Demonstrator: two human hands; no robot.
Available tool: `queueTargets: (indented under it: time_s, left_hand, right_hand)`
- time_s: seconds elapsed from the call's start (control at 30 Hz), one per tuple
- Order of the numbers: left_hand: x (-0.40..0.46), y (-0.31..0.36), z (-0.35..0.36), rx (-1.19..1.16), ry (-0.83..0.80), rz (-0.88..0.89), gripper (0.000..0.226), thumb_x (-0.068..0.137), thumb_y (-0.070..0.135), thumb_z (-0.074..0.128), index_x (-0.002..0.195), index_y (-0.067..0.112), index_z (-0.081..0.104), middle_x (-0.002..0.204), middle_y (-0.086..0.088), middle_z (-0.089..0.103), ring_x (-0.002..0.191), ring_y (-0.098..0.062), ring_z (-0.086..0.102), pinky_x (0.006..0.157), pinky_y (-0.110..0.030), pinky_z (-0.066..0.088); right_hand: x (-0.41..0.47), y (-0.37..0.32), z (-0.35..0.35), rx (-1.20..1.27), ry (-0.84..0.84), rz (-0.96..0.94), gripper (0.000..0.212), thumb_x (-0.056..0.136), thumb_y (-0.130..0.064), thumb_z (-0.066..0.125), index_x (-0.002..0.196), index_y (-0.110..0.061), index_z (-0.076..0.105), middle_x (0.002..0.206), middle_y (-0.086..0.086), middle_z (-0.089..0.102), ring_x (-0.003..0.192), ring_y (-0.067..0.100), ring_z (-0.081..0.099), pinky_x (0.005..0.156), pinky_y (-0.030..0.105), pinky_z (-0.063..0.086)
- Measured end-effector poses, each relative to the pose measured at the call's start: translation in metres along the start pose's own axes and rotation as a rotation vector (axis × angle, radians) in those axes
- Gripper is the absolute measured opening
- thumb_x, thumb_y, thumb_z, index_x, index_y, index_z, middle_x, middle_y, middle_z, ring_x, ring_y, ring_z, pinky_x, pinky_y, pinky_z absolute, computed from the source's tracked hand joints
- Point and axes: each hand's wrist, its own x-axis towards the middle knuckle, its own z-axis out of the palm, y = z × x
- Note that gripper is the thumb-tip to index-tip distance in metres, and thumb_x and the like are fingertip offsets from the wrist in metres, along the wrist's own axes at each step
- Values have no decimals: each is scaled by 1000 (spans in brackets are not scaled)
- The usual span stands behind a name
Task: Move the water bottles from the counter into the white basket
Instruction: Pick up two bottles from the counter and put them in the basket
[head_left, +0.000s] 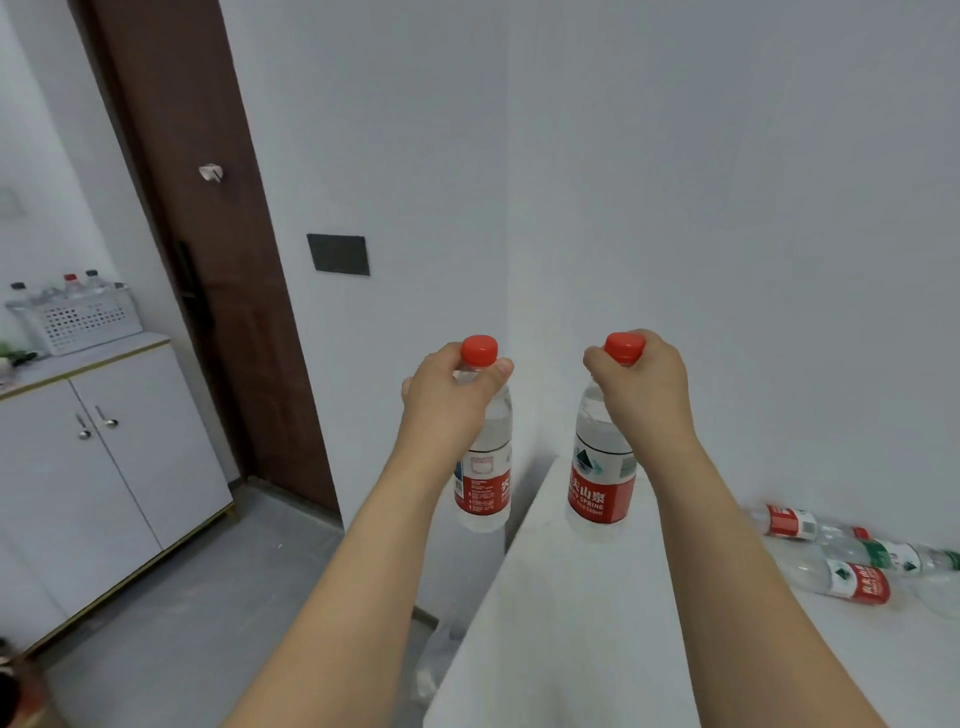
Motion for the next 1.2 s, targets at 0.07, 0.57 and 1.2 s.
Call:
queueTargets:
  time_s: [0.07, 0.57, 1.2]
  left_hand:
    - [17, -7, -35, 43, -24, 3, 11, 89, 49, 67, 98, 44, 63, 120, 5, 61, 127, -27, 46, 104, -52, 44]
    - [142, -86, -218, 92, 109, -43, 35, 90, 44, 70, 119, 25, 65, 120, 3, 65, 119, -27, 55, 105, -55, 44]
    - [341, -184, -335, 143, 282, -100, 22, 83, 45, 74, 93, 26, 70, 102, 1, 68, 94, -20, 64, 92, -50, 53]
  right_hand:
    - [-3, -12, 39, -14, -7, 11, 18, 79, -20, 64, 69, -20, 49, 59, -10, 49, 47, 3, 45, 54, 24, 35]
    - [15, -61, 270, 96, -136, 20, 18, 80, -19, 69, 74, -15, 52, 65, -3, 52, 58, 14, 49, 60, 27, 42]
    - [117, -42, 532, 108, -269, 10, 16, 86, -29, 68, 81, -22, 54, 76, -2, 57, 69, 12, 54, 59, 23, 39]
